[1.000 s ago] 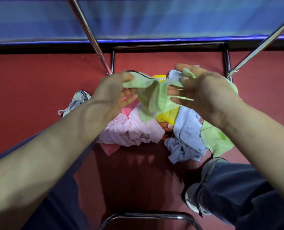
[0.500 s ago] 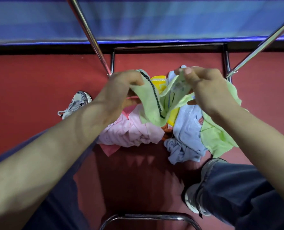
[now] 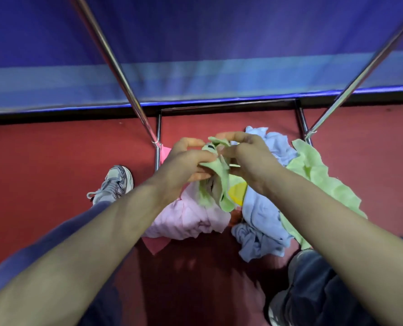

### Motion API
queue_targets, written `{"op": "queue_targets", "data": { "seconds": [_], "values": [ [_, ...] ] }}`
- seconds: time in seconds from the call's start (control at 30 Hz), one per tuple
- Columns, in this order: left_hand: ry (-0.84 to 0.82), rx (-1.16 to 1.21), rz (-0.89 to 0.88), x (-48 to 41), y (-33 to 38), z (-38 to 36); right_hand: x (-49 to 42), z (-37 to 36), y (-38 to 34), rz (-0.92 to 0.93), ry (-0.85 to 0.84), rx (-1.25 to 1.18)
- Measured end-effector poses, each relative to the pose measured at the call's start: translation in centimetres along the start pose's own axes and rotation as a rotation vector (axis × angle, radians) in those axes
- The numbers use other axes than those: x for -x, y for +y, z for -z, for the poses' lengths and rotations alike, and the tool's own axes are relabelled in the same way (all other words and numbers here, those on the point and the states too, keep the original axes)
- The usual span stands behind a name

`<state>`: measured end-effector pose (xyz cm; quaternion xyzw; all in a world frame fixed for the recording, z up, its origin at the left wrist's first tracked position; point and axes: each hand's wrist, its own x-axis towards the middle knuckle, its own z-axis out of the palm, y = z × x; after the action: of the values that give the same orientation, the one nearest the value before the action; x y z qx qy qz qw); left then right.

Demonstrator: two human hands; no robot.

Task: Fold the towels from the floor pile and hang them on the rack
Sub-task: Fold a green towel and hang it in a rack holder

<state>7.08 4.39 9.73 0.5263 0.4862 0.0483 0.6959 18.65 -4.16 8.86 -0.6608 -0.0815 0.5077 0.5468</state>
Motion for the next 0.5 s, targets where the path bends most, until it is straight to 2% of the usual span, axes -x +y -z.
{"op": "queue_targets", "data": {
  "seconds": [0.07, 0.13, 0.27, 0.33, 0.43, 0.5],
  "values": [
    [0.042, 0.058, -0.049, 0.2, 0.2, -0.3, -0.2, -0.4, 0.0, 0.089, 0.052, 0.051],
    [0.018, 0.025, -0.087, 1.2, -0.3, -0.4, 0.1, -0.4, 0.4, 0.160, 0.091, 0.109],
    [-0.142, -0.114, -0.075, 5.3, -1.7, -0.4, 3.2, 0.5, 1.0, 0.253, 0.070, 0.260],
    [-0.207, -0.129, -0.137, 7.2, -1.1, -1.0, 5.4, 0.7, 0.2, 0.322, 0.035, 0.397],
    [-0.179, -0.164, -0.256, 9.8, 1.5, -2.3, 9.0, 0.5, -3.3, 0.501, 0.111, 0.641],
    [-0.132, -0.131, -0.280, 11.7, 3.9, -3.0, 11.6, 0.4, -6.5, 0.618, 0.156, 0.686]
  ]
}}
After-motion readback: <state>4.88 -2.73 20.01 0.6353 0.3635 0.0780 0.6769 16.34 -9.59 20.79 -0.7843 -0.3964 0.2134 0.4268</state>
